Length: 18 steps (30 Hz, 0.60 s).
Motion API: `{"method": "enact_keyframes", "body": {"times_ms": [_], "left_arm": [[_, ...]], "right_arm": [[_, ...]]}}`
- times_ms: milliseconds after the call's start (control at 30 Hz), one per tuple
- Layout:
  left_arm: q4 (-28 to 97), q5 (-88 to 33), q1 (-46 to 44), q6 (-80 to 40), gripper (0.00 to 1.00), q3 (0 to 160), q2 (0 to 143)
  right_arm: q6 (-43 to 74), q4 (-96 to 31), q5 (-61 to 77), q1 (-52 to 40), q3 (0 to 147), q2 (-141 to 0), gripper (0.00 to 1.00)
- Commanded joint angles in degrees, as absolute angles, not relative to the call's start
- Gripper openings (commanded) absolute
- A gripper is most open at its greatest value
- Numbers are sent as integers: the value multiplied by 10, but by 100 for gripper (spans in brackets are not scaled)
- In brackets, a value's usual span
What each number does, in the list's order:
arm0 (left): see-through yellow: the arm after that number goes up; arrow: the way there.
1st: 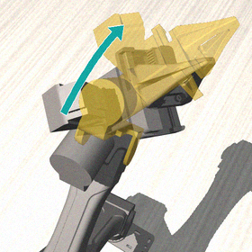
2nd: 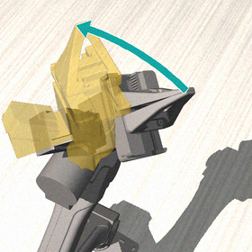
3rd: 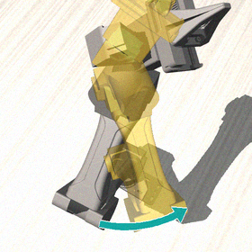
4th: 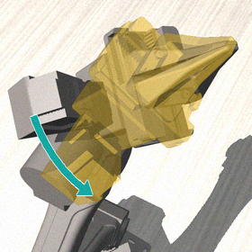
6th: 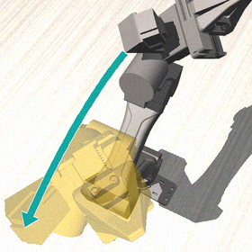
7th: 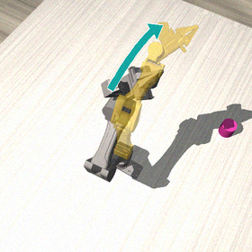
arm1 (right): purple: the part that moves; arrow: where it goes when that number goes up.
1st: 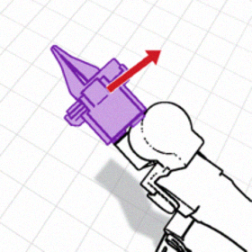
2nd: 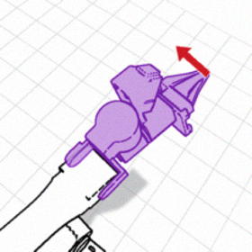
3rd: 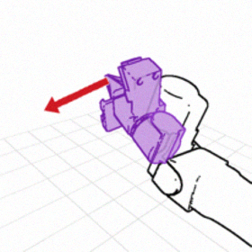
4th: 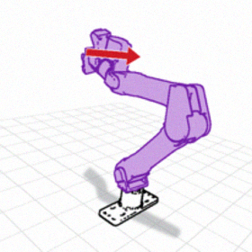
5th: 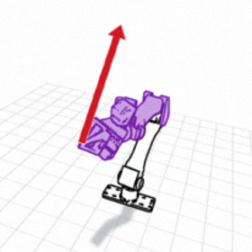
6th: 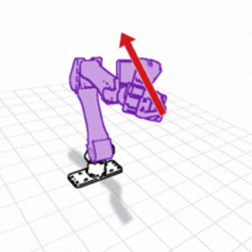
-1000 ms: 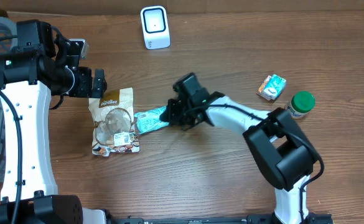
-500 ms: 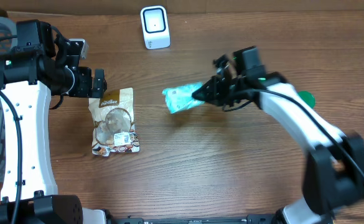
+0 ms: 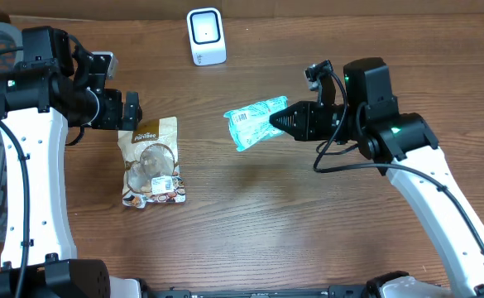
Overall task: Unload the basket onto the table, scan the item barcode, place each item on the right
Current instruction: 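Carry the green packet up and hold it under the white scanner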
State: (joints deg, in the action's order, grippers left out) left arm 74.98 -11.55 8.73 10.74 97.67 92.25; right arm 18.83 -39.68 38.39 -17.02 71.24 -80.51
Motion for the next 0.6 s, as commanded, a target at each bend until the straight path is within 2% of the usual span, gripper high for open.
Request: {"method": "enact_keyframes", "body": {"times_ms": [0,567], "left_arm": [[747,-116,86,118,100,987,916],[747,-116,86,118,100,987,916]], "right_arm": [[175,-397,373,-173,717,-783,4],[175,-400,371,-184,718,-783,4]]}}
